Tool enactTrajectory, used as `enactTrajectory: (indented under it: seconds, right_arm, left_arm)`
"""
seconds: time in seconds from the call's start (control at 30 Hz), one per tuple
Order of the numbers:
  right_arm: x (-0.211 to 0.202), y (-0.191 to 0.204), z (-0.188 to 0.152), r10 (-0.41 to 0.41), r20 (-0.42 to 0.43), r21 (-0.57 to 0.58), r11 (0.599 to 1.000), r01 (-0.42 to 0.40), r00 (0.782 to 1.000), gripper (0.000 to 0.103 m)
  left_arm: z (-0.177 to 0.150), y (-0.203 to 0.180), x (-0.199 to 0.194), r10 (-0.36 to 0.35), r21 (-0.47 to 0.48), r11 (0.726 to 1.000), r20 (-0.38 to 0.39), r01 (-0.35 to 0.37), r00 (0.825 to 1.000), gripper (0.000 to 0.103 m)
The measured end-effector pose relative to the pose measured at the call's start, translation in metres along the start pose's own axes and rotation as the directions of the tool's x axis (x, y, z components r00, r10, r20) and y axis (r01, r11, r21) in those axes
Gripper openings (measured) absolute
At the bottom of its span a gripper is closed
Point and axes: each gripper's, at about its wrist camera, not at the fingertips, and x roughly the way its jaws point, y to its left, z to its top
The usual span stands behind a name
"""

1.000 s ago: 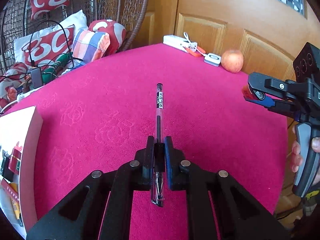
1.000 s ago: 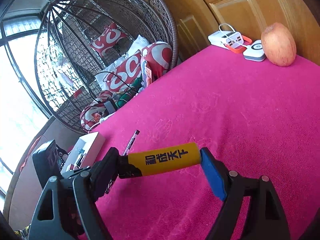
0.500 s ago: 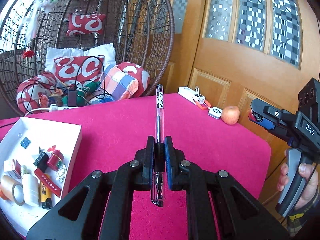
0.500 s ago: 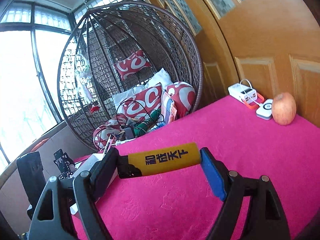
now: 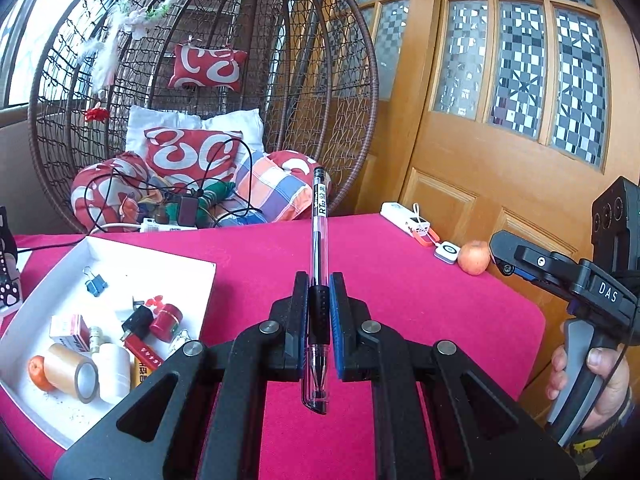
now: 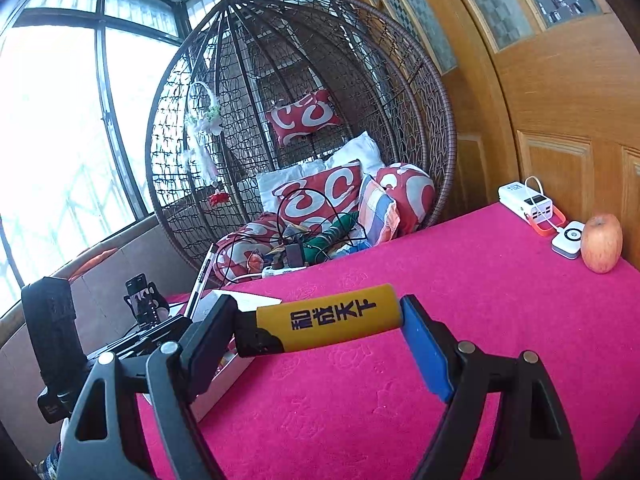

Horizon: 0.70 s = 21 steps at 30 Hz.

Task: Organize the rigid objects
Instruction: 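Carry the pen and yellow lighter into the white tray and open both tools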

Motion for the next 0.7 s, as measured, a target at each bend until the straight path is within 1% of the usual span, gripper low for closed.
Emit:
enactTrajectory:
  seconds: [0.23, 0.7]
  right_arm:
    - [0.008, 0.020, -0.003, 0.022, -0.024, -0.031, 0.999, -0.023, 0.999, 0.082]
    - [0.023, 0.046, -0.005, 0.045, -0.062, -0.065, 0.997, -0.049, 0.997, 0.082]
  left_arm:
    - [0.002, 0.016, -0.014, 0.018, -0.027, 0.999, 0.029, -0.017, 0.999, 0.009]
    - [0.004, 0.038, -0.028, 0.038, -0.063, 0.997, 0.048, -0.035, 0.998, 0.009]
